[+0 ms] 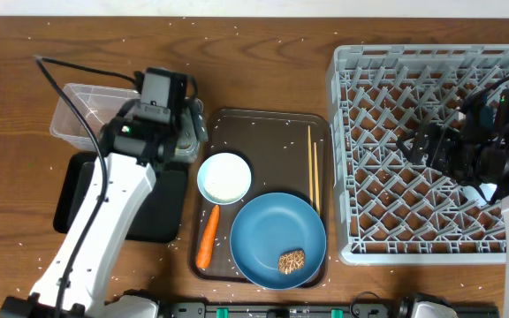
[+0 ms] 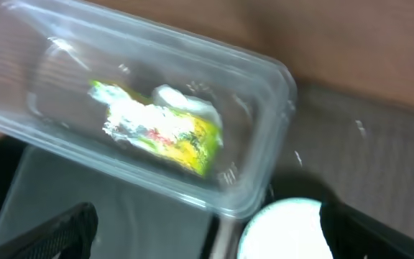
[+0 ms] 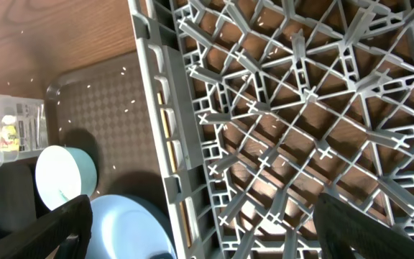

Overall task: Sort waste into correct bins and load items into the dishwasher rack
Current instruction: 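Reach the left gripper down and grasp the orange carrot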

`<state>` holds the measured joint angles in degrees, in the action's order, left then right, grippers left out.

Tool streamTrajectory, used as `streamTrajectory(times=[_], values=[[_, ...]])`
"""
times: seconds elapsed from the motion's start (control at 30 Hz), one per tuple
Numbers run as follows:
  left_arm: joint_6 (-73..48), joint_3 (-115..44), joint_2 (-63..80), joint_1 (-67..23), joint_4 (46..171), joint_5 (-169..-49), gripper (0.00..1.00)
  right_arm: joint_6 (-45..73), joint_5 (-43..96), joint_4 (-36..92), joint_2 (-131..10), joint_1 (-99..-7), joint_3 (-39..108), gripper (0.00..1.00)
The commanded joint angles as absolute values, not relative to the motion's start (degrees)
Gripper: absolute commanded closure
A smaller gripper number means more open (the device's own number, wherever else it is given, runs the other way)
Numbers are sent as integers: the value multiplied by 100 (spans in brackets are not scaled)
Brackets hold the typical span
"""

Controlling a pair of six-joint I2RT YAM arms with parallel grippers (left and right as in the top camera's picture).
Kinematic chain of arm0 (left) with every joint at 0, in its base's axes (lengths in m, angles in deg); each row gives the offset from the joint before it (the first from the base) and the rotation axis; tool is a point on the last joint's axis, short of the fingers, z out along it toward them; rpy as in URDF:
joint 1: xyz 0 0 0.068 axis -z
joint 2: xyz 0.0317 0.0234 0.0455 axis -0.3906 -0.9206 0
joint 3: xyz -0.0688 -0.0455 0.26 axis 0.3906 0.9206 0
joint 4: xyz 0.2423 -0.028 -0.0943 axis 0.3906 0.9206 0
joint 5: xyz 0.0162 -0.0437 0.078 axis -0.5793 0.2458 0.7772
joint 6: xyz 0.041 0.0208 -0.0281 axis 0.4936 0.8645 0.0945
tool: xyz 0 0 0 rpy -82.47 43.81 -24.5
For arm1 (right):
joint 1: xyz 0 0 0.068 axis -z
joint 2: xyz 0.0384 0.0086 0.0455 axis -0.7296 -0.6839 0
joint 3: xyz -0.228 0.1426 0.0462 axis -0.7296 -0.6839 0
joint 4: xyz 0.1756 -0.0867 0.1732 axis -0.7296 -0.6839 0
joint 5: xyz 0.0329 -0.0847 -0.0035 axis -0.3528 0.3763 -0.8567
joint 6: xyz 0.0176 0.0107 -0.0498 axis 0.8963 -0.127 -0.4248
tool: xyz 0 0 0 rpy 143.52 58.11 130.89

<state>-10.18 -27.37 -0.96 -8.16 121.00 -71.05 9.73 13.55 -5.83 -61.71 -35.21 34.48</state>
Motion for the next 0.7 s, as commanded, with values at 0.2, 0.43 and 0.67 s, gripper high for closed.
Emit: streamTrajectory(times=[0.2, 0.43, 0.67], values=[[-743, -2713, -85, -425, 13645, -8161, 26, 870, 1336, -596, -6182, -3600, 3435, 8], [-708, -2285, -78, -425, 14262, -8885, 32, 872, 1336, -592, -6182, -3602, 3435, 8], [-596, -882, -78, 168, 13018, -9042, 32, 872, 1338, -509, -6182, -3602, 3435, 7]])
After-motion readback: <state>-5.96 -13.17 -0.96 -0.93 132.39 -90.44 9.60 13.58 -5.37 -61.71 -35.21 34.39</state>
